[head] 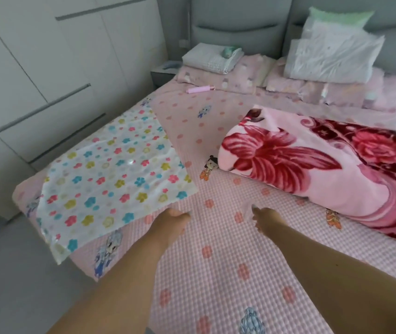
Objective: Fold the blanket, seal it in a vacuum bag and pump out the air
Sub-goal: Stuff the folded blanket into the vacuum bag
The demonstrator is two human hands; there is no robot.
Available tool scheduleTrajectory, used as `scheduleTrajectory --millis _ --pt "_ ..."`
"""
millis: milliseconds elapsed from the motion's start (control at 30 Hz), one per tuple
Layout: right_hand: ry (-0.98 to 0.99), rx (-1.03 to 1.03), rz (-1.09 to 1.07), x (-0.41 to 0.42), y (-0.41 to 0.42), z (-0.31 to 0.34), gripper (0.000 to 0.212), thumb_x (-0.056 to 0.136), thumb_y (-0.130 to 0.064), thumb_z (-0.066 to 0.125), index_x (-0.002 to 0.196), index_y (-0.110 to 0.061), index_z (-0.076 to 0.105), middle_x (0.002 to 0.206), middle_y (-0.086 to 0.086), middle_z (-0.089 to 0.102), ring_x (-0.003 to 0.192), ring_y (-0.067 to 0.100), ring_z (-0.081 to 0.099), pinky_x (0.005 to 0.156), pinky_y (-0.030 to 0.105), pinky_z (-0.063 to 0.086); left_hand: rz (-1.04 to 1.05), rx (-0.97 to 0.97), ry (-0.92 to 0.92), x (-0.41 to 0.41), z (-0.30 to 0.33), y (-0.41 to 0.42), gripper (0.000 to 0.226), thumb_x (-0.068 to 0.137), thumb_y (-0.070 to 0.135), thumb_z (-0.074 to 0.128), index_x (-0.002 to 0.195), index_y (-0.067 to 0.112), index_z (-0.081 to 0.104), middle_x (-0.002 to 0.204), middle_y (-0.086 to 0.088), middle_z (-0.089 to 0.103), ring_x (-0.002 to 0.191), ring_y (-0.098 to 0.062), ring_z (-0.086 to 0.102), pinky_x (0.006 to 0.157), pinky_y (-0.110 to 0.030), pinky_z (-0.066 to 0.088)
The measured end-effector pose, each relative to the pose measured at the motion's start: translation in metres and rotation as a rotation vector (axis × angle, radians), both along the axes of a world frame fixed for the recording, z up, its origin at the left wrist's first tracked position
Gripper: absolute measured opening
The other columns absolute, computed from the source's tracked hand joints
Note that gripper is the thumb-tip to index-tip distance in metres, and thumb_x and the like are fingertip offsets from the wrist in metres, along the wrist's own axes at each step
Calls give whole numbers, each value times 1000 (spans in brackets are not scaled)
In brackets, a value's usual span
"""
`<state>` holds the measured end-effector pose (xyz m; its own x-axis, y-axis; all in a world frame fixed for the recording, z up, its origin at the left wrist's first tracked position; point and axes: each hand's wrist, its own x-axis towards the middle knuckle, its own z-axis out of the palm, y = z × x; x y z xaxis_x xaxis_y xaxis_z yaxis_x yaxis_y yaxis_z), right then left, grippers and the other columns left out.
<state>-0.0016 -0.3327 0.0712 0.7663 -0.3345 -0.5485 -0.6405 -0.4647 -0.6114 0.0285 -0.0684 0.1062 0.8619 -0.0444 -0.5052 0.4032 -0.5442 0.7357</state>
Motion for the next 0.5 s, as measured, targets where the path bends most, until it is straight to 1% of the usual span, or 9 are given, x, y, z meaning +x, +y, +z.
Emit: scheduleTrajectory --millis 67,100,167,233,300,367,400,467,500 --pt "4 -8 -42 17 -7 3 57 102 -45 31 123 0 59 118 20 63 94 27 57 86 38 46 -53 -17 22 34 -8 -10 38 86 47 57 108 16 61 85 1 66 85 -16 65 80 -35 52" --pt "11 -4 -71 23 -10 3 56 102 -45 32 119 0 60 113 19 65 90 25 57 81 35 44 -82 -6 34 48 -12 -15 41 86 46 57 112 14 62 87 -1 66 88 -18 65 80 -34 52" --pt "15 45 -175 35 -16 1 53 101 -45 35 107 -1 64 92 14 66 75 22 56 70 31 43 -134 29 43 78 -19 -24 43 87 46 56 113 12 60 89 -3 65 92 -21 63 80 -33 50" --pt "6 114 -322 46 -22 0 48 100 -43 40 89 -3 63 75 8 63 63 20 55 63 30 44 -201 42 32 111 -24 -35 36 87 46 56 103 14 59 84 0 60 86 -19 62 77 -32 49" --pt "8 126 -423 59 -27 -1 45 100 -40 42 79 -5 61 69 8 61 59 20 54 58 29 43 -240 18 21 145 -30 -49 29 88 43 56 91 14 59 80 0 60 81 -19 62 72 -29 47" --pt "-10 116 -508 74 -30 -7 44 101 -37 42 76 -5 60 67 8 60 58 19 54 58 29 44 -261 -12 24 178 -34 -67 24 86 39 58 80 17 58 76 0 61 73 -17 60 68 -27 46" --pt "-17 99 -535 83 -31 -11 43 101 -36 42 77 -4 61 66 7 60 58 18 54 60 29 45 -267 -28 34 195 -38 -75 23 85 38 59 76 18 56 72 0 60 69 -17 59 68 -27 46" --pt "10 102 -579 101 -27 -21 38 101 -33 42 85 -6 62 69 7 61 60 19 56 66 31 47 -279 -57 91 226 -50 -89 28 83 41 62 76 15 55 72 -1 59 68 -18 57 71 -29 47" --pt "28 119 -592 110 -25 -27 33 102 -32 41 91 -8 61 74 8 62 64 21 57 68 31 47 -284 -73 116 239 -56 -95 31 82 44 63 81 14 56 73 -3 58 69 -20 56 74 -30 47"
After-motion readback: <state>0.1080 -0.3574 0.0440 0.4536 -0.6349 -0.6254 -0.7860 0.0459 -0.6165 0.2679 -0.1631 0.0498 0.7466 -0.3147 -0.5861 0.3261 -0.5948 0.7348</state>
